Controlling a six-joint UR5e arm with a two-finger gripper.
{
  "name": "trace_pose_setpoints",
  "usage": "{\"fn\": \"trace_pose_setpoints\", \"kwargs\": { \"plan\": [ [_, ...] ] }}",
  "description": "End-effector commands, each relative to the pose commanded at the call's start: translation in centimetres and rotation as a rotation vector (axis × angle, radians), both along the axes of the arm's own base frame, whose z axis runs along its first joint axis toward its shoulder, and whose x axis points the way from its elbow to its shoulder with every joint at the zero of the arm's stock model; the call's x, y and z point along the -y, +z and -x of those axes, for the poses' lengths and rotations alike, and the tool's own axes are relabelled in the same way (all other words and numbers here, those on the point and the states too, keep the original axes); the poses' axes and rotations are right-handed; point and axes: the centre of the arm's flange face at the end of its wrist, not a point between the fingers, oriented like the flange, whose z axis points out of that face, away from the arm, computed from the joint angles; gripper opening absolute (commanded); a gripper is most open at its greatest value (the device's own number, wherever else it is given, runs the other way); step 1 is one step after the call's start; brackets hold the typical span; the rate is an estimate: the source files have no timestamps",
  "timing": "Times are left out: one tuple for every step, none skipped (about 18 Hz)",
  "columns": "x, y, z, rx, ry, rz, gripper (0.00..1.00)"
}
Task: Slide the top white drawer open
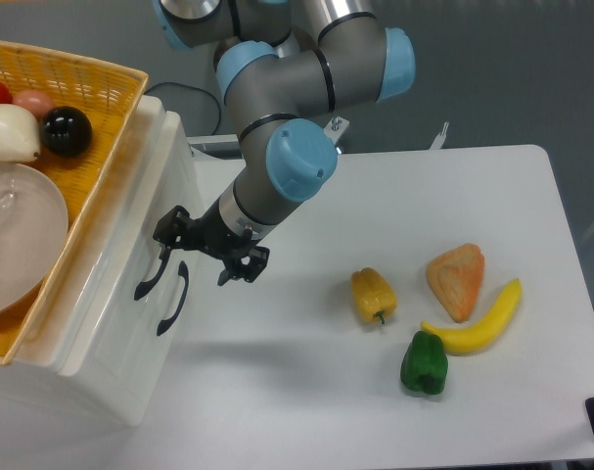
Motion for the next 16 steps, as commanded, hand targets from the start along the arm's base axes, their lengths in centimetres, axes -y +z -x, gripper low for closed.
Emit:
{"fn": "trace_pose_setpoints", "kwargs": {
  "plan": [
    [-0.03,-0.07,0.03,0.0,0.0,0.0,1.0],
    [-0.08,-0.08,-0.05,0.0,-0.002,0.0,1.0],
    [-0.13,-0.22,-0.12,0.001,-0.003,0.001,1.0],
    [-0.15,-0.15,-0.1,0.0,-0.003,0.0,1.0],
    [-0.14,-0.16,-0.11,0.001,-0.003,0.001,1.0],
    [-0.15,-0.15,-0.1,0.0,-0.003,0.0,1.0],
    [-0.17,-0.24,-0.08,0.001,-0.003,0.001,1.0],
    [-0.18,-0.23,-0.07,0.0,-0.003,0.0,1.0],
    [-0.19,-0.32,-0.04,0.0,-0.003,0.002,1.0],
    [-0.2,-0.32,-0.05,0.001,-0.003,0.001,1.0],
    [-0.2,-0.31,-0.03,-0.001,-0.003,0.001,1.0],
    [-0.2,-0.31,-0.03,-0.001,-0.003,0.001,1.0],
    [-0.23,-0.4,-0.01,0.0,-0.005,0.001,1.0],
    [-0.24,-0.39,0.0,-0.002,-0.005,0.0,1.0],
    [-0.21,-0.19,0.23,-0.003,0.0,-0.001,1.0],
    [-0.2,-0.06,0.34,-0.005,0.0,-0.003,1.0]
  ]
}}
